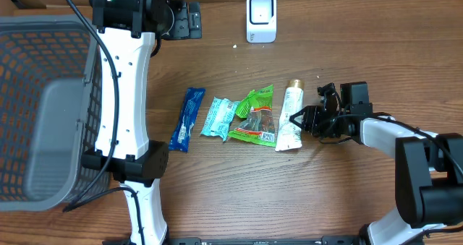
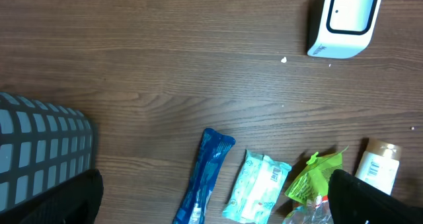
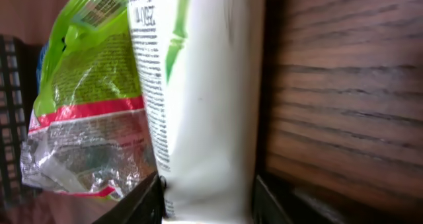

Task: Scan the item barcode
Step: 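Adjust the tube's position beside the snack bag with the right gripper, then grasp the white tube and lift it upright with the right gripper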

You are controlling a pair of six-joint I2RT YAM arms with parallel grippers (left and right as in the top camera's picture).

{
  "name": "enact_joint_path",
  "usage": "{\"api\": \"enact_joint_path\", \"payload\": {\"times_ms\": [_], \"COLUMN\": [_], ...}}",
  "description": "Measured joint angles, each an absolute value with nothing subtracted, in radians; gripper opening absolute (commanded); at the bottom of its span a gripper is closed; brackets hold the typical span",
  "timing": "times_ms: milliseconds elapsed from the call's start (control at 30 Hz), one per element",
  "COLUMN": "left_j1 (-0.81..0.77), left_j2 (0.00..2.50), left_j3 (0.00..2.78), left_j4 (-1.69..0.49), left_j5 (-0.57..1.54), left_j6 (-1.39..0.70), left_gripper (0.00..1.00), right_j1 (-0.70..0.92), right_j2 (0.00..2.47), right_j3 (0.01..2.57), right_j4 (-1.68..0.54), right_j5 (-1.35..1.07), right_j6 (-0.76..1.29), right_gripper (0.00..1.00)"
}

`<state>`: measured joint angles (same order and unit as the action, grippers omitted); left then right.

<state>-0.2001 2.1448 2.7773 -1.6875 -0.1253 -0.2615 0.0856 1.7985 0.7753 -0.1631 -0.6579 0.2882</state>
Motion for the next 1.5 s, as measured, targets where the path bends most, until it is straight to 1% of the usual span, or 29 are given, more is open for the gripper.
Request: {"api": "enact_joint_path", "payload": {"times_ms": [200, 300, 333, 367, 467, 500, 633, 800, 967, 1100, 1267, 1300, 1400, 1500], "left_j1": [-0.2, -0.2, -0.2, -0.2, -0.2, -0.2, -0.2, -0.2, -0.2, -0.2, -0.2, -0.2, -0.2, -0.2], "left_j2": [2.145, 2.145, 2.145, 2.145, 2.145, 2.145, 2.145, 2.145, 2.145, 2.145, 2.145, 2.145, 2.145, 2.145], "left_j3": [2.777, 2.777, 2.777, 2.777, 2.777, 2.777, 2.777, 2.777, 2.777, 2.777, 2.777, 2.777, 2.777, 2.777], "left_j4": [-1.687, -1.687, -1.687, -1.687, -1.687, -1.687, -1.687, -1.687, -1.688, -1.688, -1.687, -1.688, -1.688, -1.687], "left_j5": [-0.125, -0.125, -0.125, -0.125, -0.125, -0.125, -0.125, -0.125, -0.125, -0.125, -0.125, -0.125, -0.125, -0.125], "left_j6": [-0.262, -0.262, -0.262, -0.262, -0.262, -0.262, -0.262, -0.262, -0.262, -0.262, -0.262, -0.262, -0.262, -0.262], "left_gripper": [1.0, 1.0, 1.0, 1.0, 1.0, 1.0, 1.0, 1.0, 1.0, 1.0, 1.0, 1.0, 1.0, 0.99], "right_j1": [0.086, 0.085, 0.085, 0.083, 0.073, 0.072, 0.072, 0.109, 0.167, 0.176, 0.177, 0.177, 0.175, 0.158], "right_j2": [1.805, 1.807, 1.808, 1.81, 1.822, 1.822, 1.822, 1.82, 1.819, 1.818, 1.813, 1.81, 1.806, 1.807], "right_j3": [0.77, 0.777, 0.785, 0.794, 0.819, 0.823, 0.825, 0.828, 0.839, 0.839, 0.837, 0.837, 0.841, 0.87], "right_j4": [-0.142, -0.159, -0.174, -0.193, -0.233, -0.231, -0.191, -0.149, -0.149, -0.154, -0.149, -0.15, -0.16, -0.252], "right_j5": [-0.657, -0.658, -0.659, -0.662, -0.68, -0.689, -0.691, -0.619, -0.535, -0.508, -0.516, -0.522, -0.536, -0.563], "right_j6": [0.29, 0.292, 0.291, 0.291, 0.29, 0.293, 0.283, 0.273, 0.26, 0.258, 0.263, 0.263, 0.263, 0.264], "right_gripper": [0.28, 0.27, 0.28, 0.32, 0.51, 0.53, 0.54, 0.53, 0.41, 0.31, 0.11, 0.1, 0.1, 0.09]}}
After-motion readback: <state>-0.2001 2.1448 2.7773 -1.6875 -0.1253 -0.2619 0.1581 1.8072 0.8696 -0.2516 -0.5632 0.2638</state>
